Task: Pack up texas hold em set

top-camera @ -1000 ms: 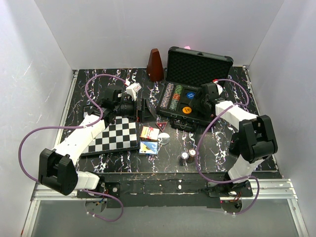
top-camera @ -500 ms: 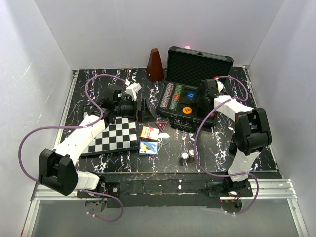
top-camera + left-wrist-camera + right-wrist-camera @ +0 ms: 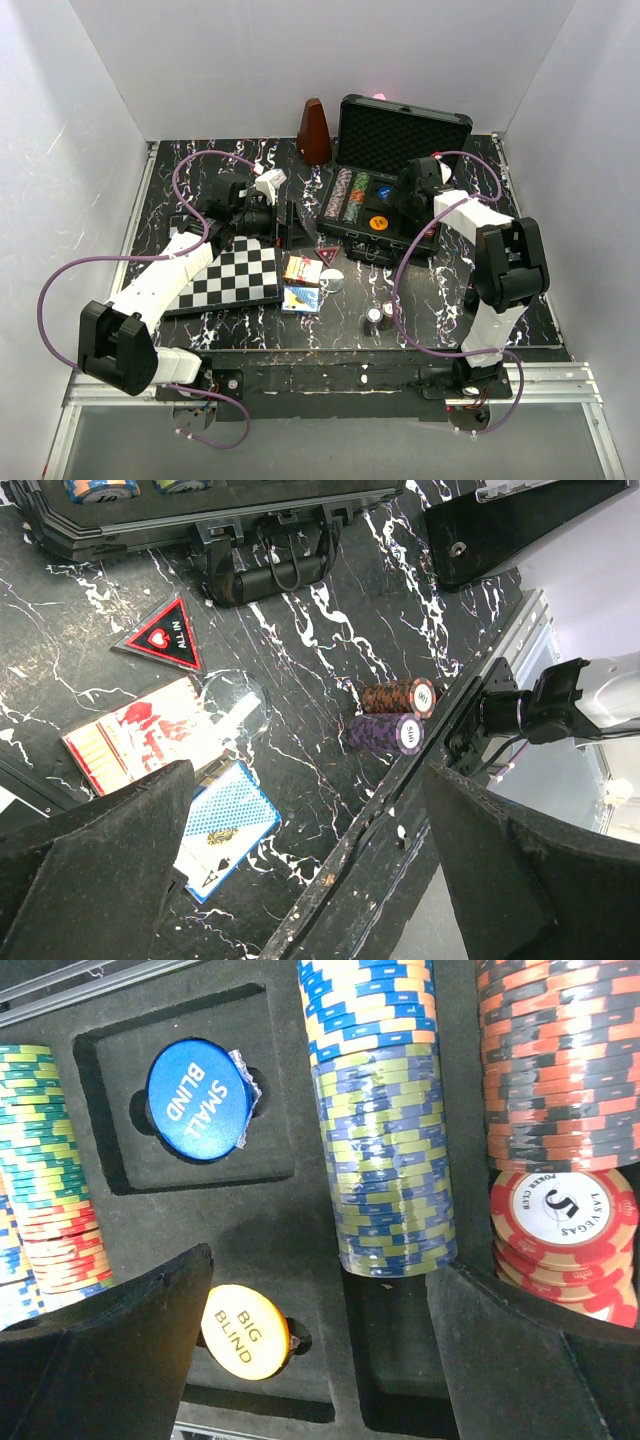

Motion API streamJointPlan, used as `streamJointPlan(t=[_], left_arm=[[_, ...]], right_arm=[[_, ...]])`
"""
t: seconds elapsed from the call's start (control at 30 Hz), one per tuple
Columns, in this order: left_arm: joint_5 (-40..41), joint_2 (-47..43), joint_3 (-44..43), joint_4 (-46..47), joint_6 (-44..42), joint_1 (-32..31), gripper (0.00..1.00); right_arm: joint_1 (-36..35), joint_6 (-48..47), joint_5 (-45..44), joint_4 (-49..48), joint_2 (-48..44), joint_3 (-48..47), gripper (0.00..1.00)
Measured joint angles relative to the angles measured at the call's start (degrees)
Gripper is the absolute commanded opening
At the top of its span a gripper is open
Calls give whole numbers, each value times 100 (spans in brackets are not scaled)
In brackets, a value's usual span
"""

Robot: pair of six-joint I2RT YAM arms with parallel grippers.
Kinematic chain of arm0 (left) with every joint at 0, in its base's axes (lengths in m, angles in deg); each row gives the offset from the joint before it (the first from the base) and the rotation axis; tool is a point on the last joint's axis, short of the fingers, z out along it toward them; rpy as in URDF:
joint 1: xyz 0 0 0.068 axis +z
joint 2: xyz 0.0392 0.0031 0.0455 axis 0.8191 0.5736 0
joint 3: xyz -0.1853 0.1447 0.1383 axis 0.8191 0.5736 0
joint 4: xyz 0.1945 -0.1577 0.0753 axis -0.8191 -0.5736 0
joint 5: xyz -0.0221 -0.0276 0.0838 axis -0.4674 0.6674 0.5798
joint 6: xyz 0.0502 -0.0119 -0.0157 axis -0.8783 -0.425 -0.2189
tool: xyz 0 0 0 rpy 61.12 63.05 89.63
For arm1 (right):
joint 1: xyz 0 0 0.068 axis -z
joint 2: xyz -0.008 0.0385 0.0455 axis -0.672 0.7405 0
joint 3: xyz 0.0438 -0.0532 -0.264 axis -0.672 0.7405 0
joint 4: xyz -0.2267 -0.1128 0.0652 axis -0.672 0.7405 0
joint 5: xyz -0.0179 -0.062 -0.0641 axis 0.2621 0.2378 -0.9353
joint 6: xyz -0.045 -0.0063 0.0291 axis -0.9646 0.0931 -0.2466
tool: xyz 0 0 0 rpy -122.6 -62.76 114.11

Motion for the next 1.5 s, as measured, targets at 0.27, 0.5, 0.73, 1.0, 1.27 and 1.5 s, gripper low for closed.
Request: streamJointPlan(t=[0.27,0.5,0.73,1.0,1.27,1.5], left_arm=[[0,0,0,-4,-9,0,98],[0,0,-2,-7,-7,0,98],[0,0,0,-9,-7,0,98],[2,0,-2,-9,-9,0,98],[4,-7,-2,-9,-9,0,98],[4,-7,-2,-9,-9,0,98]], right_arm=[[146,-116,57,-11,-619,184,93],[205,11,-39,-114,-1545,763,93],[205,413,-221,-94,-1816,1222,92],[223,997,-437,48,-1801,1331,91],[249,1534,-553,22,-1661,1384,90],[249,1860,-791,17,-1587,1523,90]])
